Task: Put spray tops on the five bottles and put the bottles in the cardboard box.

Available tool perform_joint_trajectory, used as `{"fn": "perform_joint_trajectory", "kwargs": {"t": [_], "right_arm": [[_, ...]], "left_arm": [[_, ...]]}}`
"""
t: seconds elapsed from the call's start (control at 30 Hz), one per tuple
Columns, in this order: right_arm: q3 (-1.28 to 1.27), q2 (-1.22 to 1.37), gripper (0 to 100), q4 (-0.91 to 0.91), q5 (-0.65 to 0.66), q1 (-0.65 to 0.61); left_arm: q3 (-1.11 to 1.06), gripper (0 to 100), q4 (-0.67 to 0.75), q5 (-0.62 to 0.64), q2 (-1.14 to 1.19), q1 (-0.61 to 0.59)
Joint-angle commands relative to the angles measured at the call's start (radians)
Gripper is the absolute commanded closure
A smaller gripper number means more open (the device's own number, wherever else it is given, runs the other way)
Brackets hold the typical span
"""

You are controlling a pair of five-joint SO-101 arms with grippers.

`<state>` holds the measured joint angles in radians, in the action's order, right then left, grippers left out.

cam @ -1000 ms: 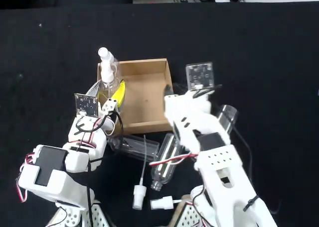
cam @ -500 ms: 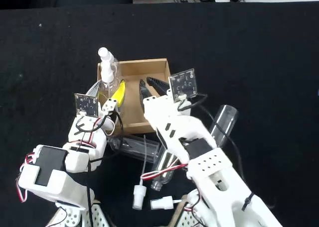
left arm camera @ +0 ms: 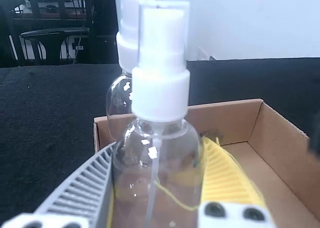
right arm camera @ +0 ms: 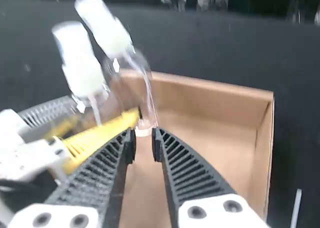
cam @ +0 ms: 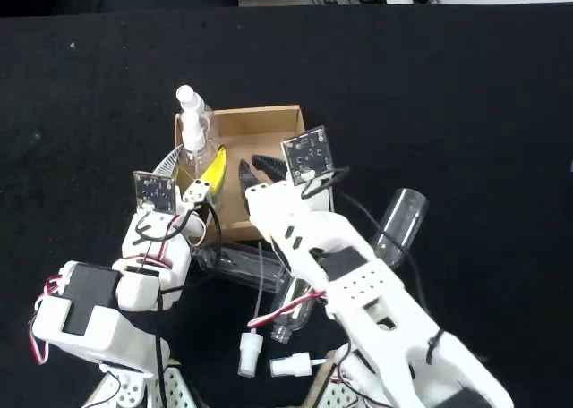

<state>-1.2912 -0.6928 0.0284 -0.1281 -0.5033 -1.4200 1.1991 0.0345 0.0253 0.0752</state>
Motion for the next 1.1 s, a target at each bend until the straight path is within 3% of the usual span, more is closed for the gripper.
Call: {"fn": "perform_joint_trajectory", "kwargs": {"t": [0.0,0.33,0.53,0.87,1.07], "right_arm": [[0.067,0.028,94.9,0.032,-0.002,-0.017],[0.061,0.031,94.9,0.032,-0.002,-0.017],[0.061,0.033,94.9,0.031,-0.002,-0.017],[0.059,0.033,94.9,0.026,-0.002,-0.017],[0.059,0.033,94.9,0.026,-0.002,-0.017]], "left_arm": [[-0.016,77,0.020,-0.006,0.002,-0.010],[-0.018,76,0.021,-0.006,-0.003,-0.025],[-0.090,76,0.058,-0.006,-0.132,-0.024],[-0.099,76,-0.232,-0.005,-0.374,-0.018],[-0.067,76,-0.264,-0.006,-0.391,-0.018]]}}
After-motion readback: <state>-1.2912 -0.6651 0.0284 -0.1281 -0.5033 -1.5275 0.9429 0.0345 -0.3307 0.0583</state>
